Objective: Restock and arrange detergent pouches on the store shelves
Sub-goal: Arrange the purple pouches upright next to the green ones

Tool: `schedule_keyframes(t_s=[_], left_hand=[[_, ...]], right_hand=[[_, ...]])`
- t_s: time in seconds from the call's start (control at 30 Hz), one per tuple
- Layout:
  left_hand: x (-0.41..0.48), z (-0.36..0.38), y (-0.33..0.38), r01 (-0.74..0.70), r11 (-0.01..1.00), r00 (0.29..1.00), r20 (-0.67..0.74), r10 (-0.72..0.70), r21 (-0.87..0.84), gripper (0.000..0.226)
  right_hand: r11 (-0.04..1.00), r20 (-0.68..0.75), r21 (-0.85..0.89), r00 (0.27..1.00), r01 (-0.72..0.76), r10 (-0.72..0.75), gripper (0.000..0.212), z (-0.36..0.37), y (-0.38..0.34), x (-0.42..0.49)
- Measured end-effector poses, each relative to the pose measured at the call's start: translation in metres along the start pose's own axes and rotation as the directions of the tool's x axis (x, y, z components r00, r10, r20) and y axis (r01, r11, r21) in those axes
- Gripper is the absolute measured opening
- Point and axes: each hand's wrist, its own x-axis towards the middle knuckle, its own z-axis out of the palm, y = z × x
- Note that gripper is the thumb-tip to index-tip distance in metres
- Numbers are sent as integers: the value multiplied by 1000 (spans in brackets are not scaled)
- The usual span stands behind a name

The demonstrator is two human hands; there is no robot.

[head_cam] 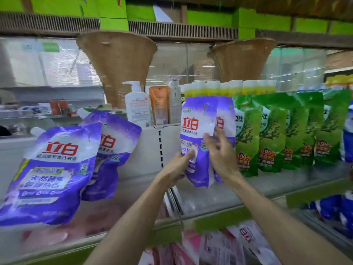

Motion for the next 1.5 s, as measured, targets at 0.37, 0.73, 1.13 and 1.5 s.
schedule_keyframes(t_s=[0.37, 0.73, 1.13, 1.5], left_hand=[[-69, -115, 68, -456, 825, 750, -354, 558, 334, 12], [-152, -223, 37, -315, 864, 699, -520, 491, 393, 18], [-146, -206, 13, -276, 925, 773, -511, 376, 262, 15], [-102, -162, -7, -116, 968, 868, -451, 207, 220, 25]], right_hand=[[890, -103, 12, 886, 455, -452, 9, 87, -76, -14], [884, 234, 58, 867, -464, 439, 36, 204, -30, -23], [643, 451, 384, 742, -662, 495, 22, 247, -25, -27], [839, 211, 247, 872, -485, 442, 27, 158, -42, -2]])
